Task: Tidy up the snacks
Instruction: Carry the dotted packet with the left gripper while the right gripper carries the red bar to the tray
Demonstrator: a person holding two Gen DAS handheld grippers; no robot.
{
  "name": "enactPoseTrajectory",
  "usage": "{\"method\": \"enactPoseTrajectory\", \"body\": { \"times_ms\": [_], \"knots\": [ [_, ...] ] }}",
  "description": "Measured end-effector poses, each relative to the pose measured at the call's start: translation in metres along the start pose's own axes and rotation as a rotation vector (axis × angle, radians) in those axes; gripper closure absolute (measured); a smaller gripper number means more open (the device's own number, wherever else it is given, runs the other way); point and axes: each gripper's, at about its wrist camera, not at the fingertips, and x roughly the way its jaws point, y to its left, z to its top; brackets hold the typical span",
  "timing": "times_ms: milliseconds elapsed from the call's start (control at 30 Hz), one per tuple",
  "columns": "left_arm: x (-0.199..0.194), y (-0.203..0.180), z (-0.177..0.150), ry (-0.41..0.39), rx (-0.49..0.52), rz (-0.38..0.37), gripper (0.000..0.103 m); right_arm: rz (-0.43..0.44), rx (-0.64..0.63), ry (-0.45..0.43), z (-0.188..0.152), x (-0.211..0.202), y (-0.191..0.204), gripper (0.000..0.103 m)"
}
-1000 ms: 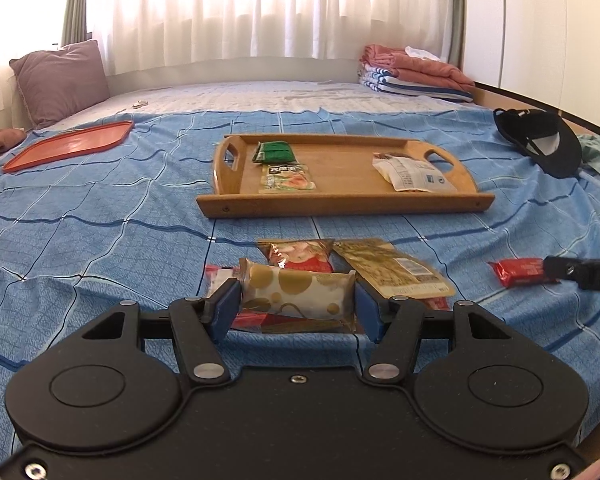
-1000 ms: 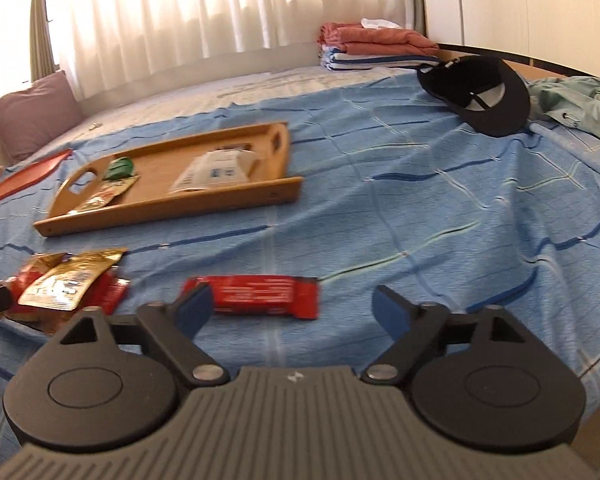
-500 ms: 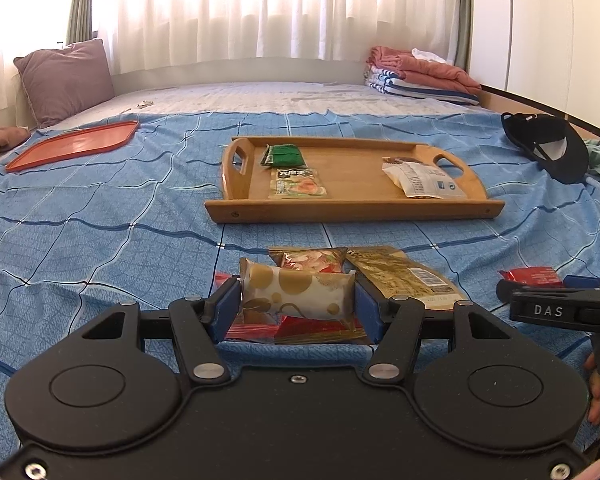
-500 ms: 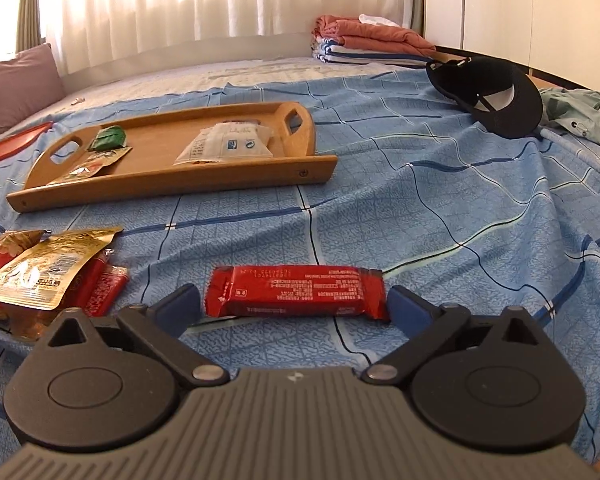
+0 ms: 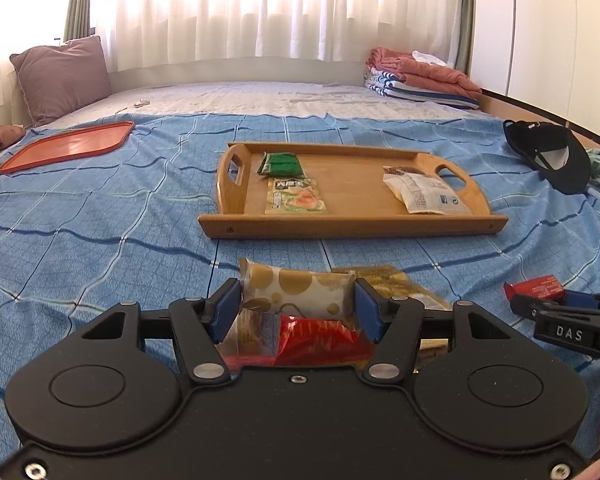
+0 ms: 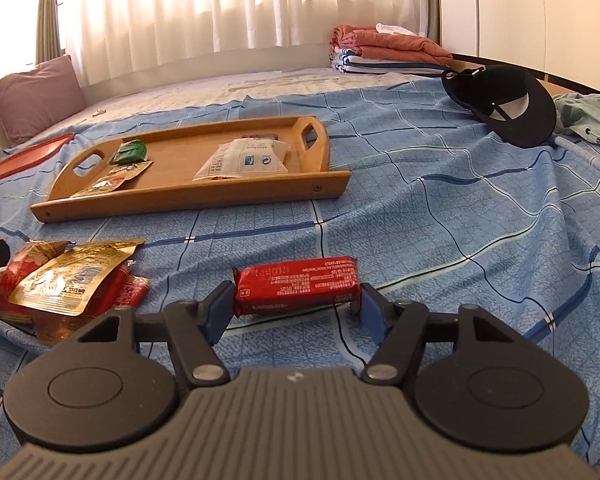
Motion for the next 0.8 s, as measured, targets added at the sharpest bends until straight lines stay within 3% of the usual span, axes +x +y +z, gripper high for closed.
{"method": "enactPoseTrajectory", "body": {
  "times_ms": [367, 800],
  "knots": [
    [0.013, -0.002, 0.039, -0.016, 0.014, -0.015, 0.045, 0.084, 0.055, -0.025, 0.034, -0.008, -0.005, 0.035],
    [0.057, 0.011, 0.13, -0.007, -0.034, -0.073, 0.045, 0.167, 0.067, 0.014, 0.111, 0.032, -0.003, 0.035]
  ]
}}
